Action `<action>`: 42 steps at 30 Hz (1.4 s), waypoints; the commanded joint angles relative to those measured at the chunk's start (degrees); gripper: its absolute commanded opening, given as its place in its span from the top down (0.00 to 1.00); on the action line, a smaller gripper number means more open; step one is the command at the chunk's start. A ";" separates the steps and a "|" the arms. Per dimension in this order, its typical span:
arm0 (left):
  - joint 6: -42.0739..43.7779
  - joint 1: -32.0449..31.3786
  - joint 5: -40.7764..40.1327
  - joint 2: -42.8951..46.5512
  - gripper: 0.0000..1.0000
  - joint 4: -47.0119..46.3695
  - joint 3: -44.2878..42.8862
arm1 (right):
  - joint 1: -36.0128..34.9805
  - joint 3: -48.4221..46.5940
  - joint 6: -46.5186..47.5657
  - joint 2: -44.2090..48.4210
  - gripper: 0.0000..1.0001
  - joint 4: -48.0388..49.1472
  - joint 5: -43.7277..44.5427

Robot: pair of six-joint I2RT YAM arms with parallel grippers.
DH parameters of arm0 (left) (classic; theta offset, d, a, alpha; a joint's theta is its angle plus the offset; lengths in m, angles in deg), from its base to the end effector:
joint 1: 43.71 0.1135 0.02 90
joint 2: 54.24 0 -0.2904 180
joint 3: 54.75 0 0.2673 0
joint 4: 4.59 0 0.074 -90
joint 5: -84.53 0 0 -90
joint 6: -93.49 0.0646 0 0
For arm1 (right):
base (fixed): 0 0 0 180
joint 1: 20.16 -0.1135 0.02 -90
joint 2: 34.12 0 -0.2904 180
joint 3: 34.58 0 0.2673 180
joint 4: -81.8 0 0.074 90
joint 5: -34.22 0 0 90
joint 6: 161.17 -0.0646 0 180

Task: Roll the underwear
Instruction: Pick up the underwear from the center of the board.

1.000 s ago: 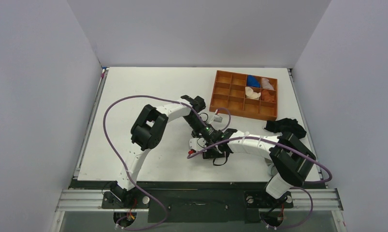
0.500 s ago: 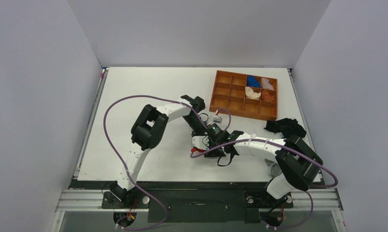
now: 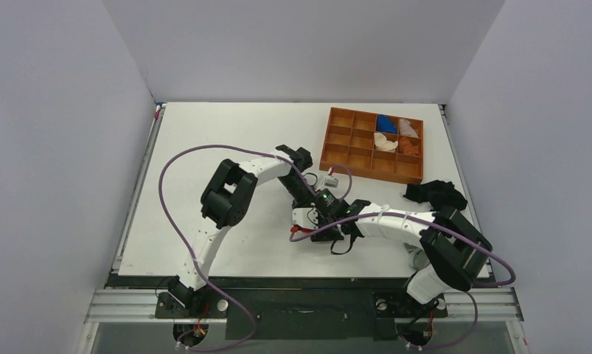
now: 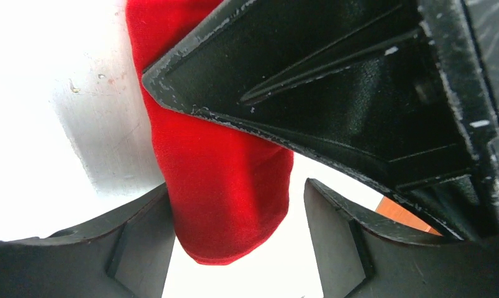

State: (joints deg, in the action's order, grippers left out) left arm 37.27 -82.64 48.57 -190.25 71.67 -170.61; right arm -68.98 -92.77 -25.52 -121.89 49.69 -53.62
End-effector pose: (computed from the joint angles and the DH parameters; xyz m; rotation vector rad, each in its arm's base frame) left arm 0.3307 -0.3344 0.1119 -1.5248 -2.2005 1.3566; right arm 0.2039 0.2294 0.1497 -1.9344 1.8062 -0.0314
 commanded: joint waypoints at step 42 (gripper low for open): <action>7.26 -2.84 -5.21 -6.51 1.00 3.58 0.42 | -2.67 -2.00 -1.21 -1.22 0.34 0.75 -4.39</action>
State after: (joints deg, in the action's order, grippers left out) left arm 39.87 -82.93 51.77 -192.50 77.38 -171.27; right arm -71.03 -92.68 -26.86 -121.04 48.14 -56.31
